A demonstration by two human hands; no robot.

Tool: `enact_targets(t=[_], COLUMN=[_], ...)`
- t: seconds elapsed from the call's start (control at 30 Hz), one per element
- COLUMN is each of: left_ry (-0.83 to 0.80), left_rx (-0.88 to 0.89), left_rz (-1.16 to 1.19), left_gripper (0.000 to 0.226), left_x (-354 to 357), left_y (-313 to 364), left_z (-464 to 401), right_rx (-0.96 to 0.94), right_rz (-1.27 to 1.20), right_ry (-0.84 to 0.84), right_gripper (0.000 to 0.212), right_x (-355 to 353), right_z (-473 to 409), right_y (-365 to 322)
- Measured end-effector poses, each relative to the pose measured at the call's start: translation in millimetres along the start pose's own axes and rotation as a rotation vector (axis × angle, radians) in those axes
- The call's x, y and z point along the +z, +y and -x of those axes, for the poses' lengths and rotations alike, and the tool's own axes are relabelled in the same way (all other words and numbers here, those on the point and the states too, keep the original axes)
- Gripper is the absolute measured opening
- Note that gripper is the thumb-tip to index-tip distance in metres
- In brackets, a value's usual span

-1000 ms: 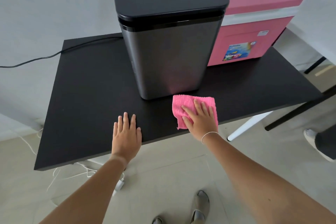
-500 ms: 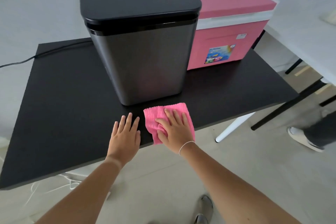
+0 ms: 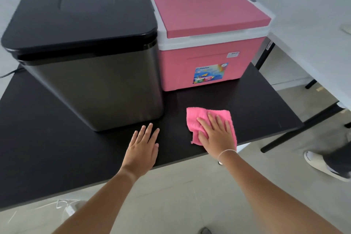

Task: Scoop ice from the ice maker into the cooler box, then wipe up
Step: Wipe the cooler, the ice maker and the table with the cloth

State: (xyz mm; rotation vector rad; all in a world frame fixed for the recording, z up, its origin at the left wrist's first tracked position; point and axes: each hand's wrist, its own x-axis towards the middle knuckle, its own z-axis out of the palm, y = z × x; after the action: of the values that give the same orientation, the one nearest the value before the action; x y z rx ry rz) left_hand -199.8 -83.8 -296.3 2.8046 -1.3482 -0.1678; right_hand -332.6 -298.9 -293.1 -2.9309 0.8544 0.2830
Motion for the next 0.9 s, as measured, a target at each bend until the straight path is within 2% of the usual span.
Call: enact_targets(t=[0.1,0.2,0.27,0.43,0.5,0.57,0.67,0.9], left_ry=[-0.008,-0.009,0.016,0.074,0.082,0.091,0.088,0.085], left_rx=[-0.003,-0.003,-0.015,-0.085,-0.11,-0.122,-0.132,-0.139], left_rz=[0.024,0.082,0.147,0.269,0.29,0.283,0.245,0.231], left_gripper=[0.055,0.06,0.068,0.075,0.074,0.071,0.069,0.069], left_x=[1,4,4,5,5,3,4,7], left_y=[34,60,70,75,75,75,73,71], left_z=[-22,-41,-47,-47,-47,-48,-48,-50], right_rx=[-0.027,-0.051,-0.072,-0.163,-0.208,-0.279,-0.276,-0.257], right_rz=[0.034,0.032,0.017,-0.037,-0.084,-0.081,-0.102,-0.08], right_ry=[-0.008,0.059,0.051,0.013,-0.03,-0.002,0.015,-0.019], right_gripper=[0.075,0.053,0.048,0.049,0.058,0.065,0.052,0.053], right_x=[-2,6,6,-5,-10,-14,-16,-25], right_z=[6,13,12,-16,-33,-50,-76,-116], right_y=[31,34,29,9,-4,-12,-25,-54])
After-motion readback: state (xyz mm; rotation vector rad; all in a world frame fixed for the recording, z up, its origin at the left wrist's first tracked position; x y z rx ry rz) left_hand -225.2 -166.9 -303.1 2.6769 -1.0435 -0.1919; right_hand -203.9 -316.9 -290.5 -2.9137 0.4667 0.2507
